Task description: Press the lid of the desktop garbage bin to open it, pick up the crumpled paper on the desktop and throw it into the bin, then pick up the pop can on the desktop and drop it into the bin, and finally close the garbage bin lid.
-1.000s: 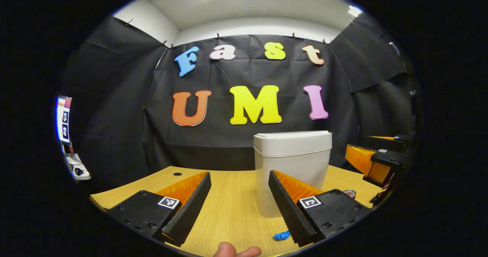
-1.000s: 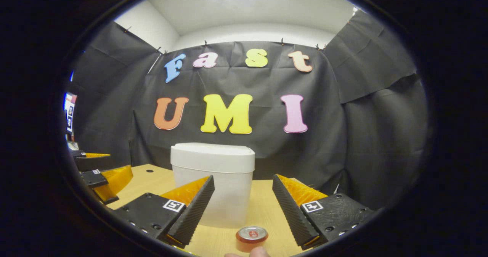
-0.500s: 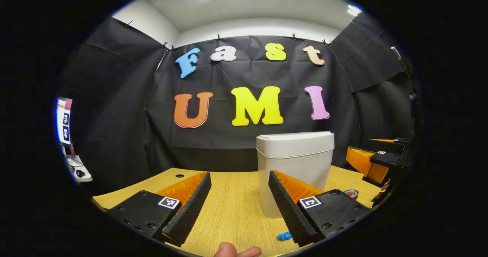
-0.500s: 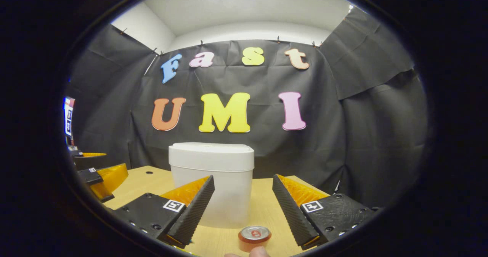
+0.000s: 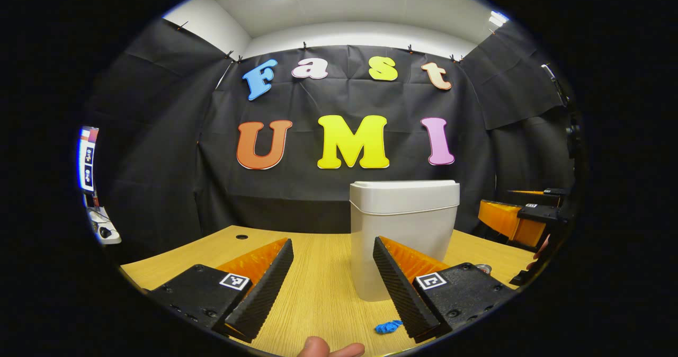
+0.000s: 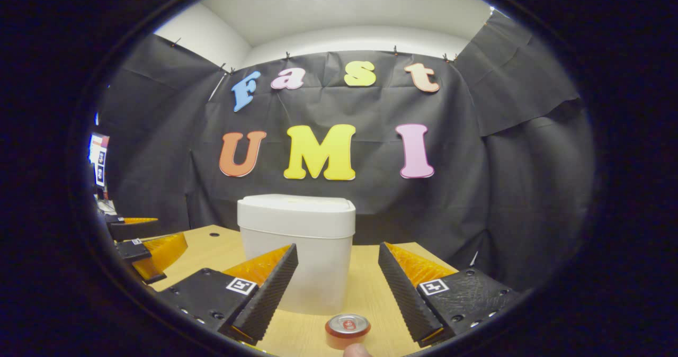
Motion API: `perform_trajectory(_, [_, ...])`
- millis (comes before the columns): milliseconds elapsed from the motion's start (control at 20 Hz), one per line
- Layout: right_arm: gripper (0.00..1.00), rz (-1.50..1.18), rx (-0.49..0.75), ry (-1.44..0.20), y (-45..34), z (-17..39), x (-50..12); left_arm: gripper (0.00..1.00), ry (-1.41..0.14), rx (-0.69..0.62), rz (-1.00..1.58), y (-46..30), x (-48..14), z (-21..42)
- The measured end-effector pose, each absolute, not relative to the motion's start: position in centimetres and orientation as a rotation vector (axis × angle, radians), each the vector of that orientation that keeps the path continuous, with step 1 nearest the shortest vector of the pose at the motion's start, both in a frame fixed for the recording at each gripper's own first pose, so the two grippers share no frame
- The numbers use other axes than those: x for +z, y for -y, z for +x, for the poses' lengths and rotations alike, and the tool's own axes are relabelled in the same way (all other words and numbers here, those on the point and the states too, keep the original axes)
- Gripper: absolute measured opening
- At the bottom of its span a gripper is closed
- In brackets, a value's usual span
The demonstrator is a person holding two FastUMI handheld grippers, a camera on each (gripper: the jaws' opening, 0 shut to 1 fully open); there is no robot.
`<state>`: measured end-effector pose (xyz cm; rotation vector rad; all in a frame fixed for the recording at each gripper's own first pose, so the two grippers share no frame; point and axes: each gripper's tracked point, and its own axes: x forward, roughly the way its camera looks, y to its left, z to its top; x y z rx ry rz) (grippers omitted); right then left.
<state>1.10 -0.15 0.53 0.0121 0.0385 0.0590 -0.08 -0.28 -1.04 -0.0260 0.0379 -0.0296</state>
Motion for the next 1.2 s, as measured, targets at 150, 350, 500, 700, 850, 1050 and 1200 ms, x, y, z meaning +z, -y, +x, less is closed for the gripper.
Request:
perform_trajectory(150, [0.88,-0.006,0.089,-0.033,0.0,2.2,2.2,0.98,-0.036,-0.020,-0.007,0.0,-1.0,-0.1])
perform_trajectory(350, [0.75,0.035,0.169,-0.059,-1.1,5.0,4.8,1.00,-0.039,-0.004,-0.005,-0.7,-1.1,0.1])
perform_trajectory(500, [0.48,0.028,0.199,-0.098,-1.6,7.1,6.1,0.98,-0.042,0.008,-0.008,-1.3,-1.0,0.2])
perform_trajectory(700, [0.10,0.011,0.267,-0.173,-4.0,9.7,6.0,0.98,-0.032,0.021,-0.009,-2.1,-0.6,-0.1])
perform_trajectory(850, [0.05,0.037,0.330,-0.246,-5.5,11.5,5.9,0.98,-0.034,0.029,-0.010,-2.5,-0.4,-0.1])
perform_trajectory(1050, [0.00,0.009,0.347,-0.325,-6.5,13.6,4.6,0.98,-0.031,0.042,-0.008,-3.2,-0.2,-0.1])
perform_trajectory(1200, [0.00,0.013,0.374,-0.384,-6.8,13.8,3.6,0.98,-0.037,0.050,-0.014,-3.6,-0.4,0.0])
